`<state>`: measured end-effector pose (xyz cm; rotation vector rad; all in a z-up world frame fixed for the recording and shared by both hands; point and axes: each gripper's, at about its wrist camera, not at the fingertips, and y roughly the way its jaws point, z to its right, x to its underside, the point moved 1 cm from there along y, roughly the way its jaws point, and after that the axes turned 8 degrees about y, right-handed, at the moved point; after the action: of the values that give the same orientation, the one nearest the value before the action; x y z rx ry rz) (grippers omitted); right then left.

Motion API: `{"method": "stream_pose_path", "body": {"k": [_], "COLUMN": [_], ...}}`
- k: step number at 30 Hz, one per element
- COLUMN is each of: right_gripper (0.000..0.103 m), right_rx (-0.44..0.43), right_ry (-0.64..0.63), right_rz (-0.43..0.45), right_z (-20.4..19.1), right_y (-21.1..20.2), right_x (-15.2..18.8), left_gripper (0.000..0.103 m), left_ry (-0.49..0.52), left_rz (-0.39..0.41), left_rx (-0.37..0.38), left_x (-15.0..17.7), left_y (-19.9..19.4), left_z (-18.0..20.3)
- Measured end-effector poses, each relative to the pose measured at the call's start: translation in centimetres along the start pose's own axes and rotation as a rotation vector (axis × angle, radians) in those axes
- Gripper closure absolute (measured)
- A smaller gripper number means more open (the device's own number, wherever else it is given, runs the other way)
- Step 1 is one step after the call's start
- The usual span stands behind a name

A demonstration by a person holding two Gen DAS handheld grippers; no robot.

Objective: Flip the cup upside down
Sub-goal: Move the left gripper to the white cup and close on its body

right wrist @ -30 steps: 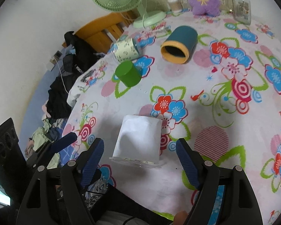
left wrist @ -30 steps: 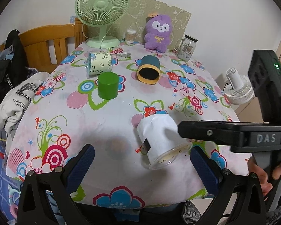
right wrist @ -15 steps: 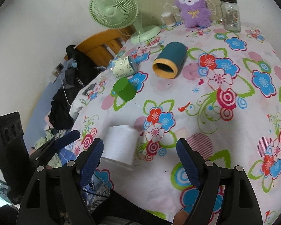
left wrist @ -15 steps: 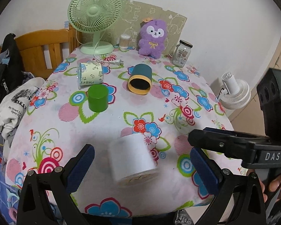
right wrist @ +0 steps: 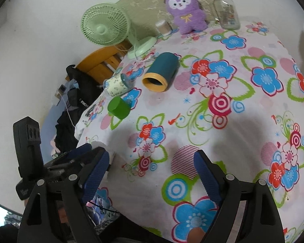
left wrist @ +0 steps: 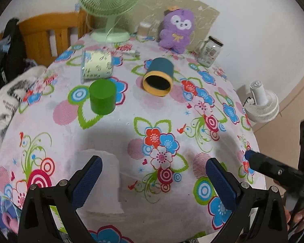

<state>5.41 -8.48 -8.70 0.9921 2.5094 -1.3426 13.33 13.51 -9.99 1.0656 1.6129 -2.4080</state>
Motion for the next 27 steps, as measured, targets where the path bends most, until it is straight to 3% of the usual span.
{"method": "stream_pose_path", "body": {"k": [16,27], "right_gripper": [0.016,0.016], "right_rx": [-0.013,-0.015], "right_ry": [0.045,0.047], "right_rz": [-0.019,-0.026], "right_z": [2.1,1.9], "right_y": [1.1,1.5], "right_x": [0.0,0.2], "left_gripper": [0.000,0.000], "left_ry": [-0.049,0.064], "left_rz": [-0.042,-0.193], "left_rx": [-0.027,-0.079], "left_x": [-0.5,-0.7], "left_y": [0.1,2.1], "left_z": [-3.0,-4.3]}}
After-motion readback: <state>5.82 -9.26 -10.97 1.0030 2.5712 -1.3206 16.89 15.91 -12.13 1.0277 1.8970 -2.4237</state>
